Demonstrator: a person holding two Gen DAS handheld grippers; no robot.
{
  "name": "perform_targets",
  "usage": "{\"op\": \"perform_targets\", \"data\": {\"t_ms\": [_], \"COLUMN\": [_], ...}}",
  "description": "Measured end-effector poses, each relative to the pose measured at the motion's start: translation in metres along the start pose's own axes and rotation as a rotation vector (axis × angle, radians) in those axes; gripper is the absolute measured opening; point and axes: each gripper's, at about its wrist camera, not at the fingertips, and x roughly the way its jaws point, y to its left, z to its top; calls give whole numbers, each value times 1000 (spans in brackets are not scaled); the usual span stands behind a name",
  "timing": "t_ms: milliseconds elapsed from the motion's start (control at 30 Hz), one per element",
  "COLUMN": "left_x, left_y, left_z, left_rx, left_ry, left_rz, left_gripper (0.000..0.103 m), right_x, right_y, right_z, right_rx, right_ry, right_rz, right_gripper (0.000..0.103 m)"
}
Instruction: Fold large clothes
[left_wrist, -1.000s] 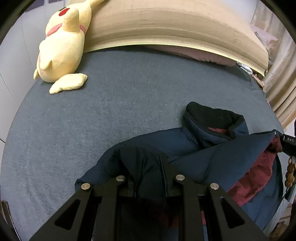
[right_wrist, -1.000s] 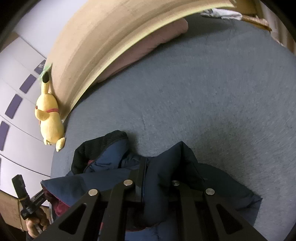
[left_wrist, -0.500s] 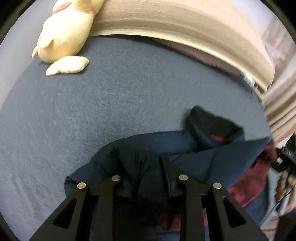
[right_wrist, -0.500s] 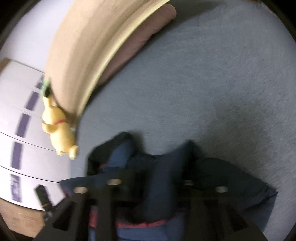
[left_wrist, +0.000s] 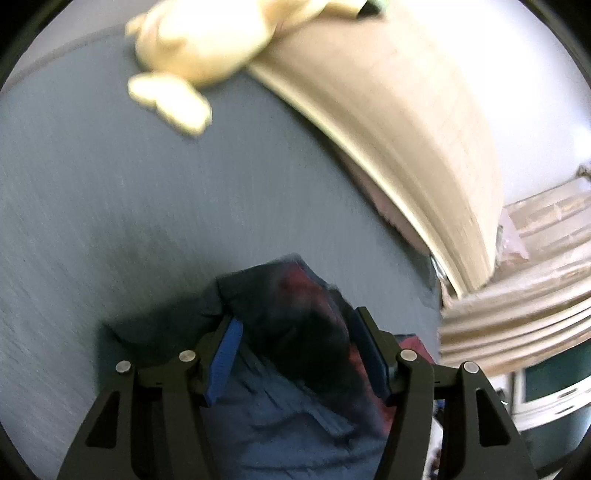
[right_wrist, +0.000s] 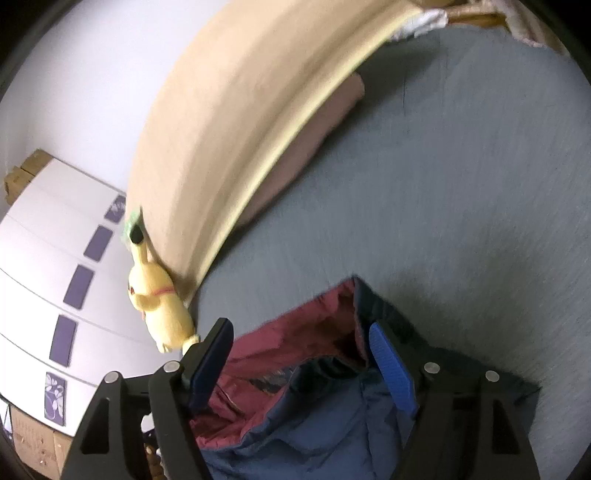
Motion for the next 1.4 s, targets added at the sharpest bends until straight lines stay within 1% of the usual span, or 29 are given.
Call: {"op": "perform_targets", "data": {"t_ms": [33,100,133,167,233,267,300,367,433,533,567,600,667,700,767,800,867,967,1000,1100,1200,1300,1400], "left_x": [-10,-33,-39,-43,-41,-35,-24,-1,22,51,64,74,90,99,110,114,118,124,124,128,127,115,94], "left_y": [-7,-27,-36,-49,-70,-79,-87,-99,-109,-118,-118,-115,-110,-107,-101,-100,-98,-92,-91,-93,-94,-98,-99], "left_z": [-1,-8,-14,-23,-45,-58,-70,-87,-97,-99,-96,-91,-87,-82,-73,-71,-65,-59,-58,-59,-57,-60,-58], "left_rx": [51,200,259,355,512,587,649,734,786,805,803,796,776,754,720,714,704,679,680,687,676,681,689], "left_ry": [-71,-239,-281,-314,-328,-316,-287,-213,-168,-130,-88,-66,-42,-12,13,14,-1,2,-1,-6,-4,-16,-72], "left_rz": [46,157,183,201,211,212,219,240,282,341,364,385,444,455,467,470,480,483,485,498,496,473,461], "left_gripper": [63,64,65,67,68,69,69,69,69,69,69,69,69,72,72,72,73,74,74,75,77,76,76], "right_x": [-7,-19,-24,-25,-18,-11,1,26,46,71,82,91,104,113,127,133,146,155,156,158,158,144,112], "right_y": [6,21,32,40,60,64,71,81,84,88,89,88,85,82,76,74,71,64,62,59,57,62,67], "right_z": [0,-4,-10,-16,-37,-45,-56,-74,-82,-84,-83,-82,-78,-74,-69,-67,-63,-62,-62,-62,-59,-56,-51], "right_rx": [-35,-131,-201,-251,-383,-426,-486,-583,-616,-655,-663,-667,-673,-661,-638,-634,-620,-582,-575,-550,-529,-513,-506], "right_ry": [-30,-81,-102,-103,-70,-46,3,56,88,111,135,143,139,151,167,168,185,187,187,190,197,169,101], "right_rz": [-16,-54,-69,-75,-107,-123,-154,-216,-277,-325,-346,-360,-409,-422,-438,-448,-460,-445,-452,-448,-449,-428,-397], "right_gripper": [79,79,80,80,80,80,80,80,80,80,80,80,80,80,81,84,87,90,94,98,100,100,100]}}
